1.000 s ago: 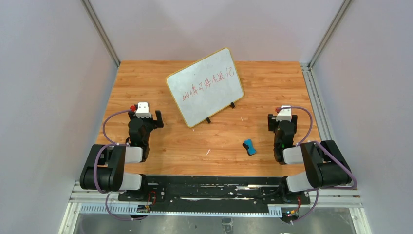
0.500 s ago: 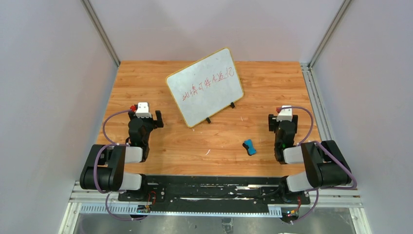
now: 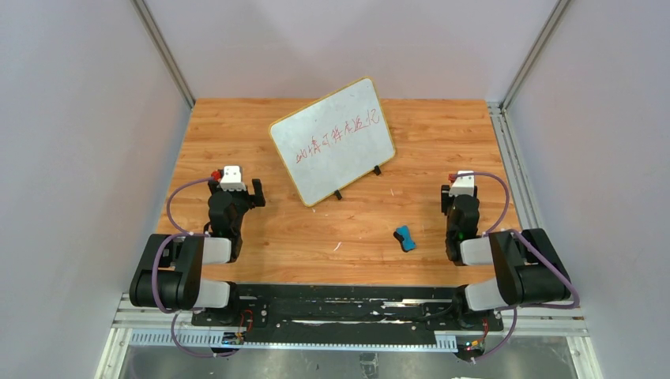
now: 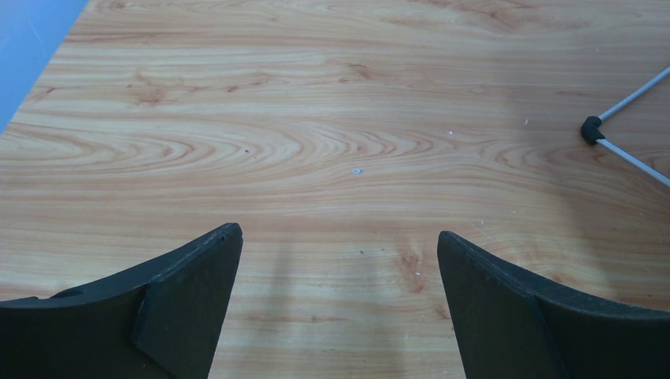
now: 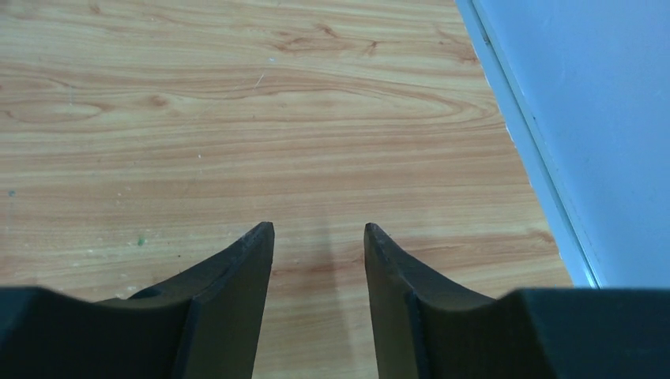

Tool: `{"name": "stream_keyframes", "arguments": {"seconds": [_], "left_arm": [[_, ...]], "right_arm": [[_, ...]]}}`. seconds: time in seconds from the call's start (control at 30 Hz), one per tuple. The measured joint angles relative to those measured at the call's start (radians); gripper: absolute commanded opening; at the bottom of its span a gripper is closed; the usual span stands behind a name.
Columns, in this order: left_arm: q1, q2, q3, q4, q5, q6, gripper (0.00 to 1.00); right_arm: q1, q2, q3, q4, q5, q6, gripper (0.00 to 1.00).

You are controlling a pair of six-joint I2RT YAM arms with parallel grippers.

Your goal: Erase the whiteboard

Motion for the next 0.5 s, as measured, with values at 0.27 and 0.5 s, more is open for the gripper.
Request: {"name": "stream_keyframes", "arguments": {"seconds": [0.27, 0.5], "left_arm": [[0.000, 0.000, 0.000, 0.000, 0.000, 0.000, 0.98], [0.000, 0.000, 0.000, 0.000, 0.001, 0.001, 0.98]], "right_arm": [[0.003, -0.245, 0.207, -0.475, 0.023, 0.067, 0.27], [0.005, -0.306, 0.635, -1.115, -0.080, 0.223, 0.11]]}}
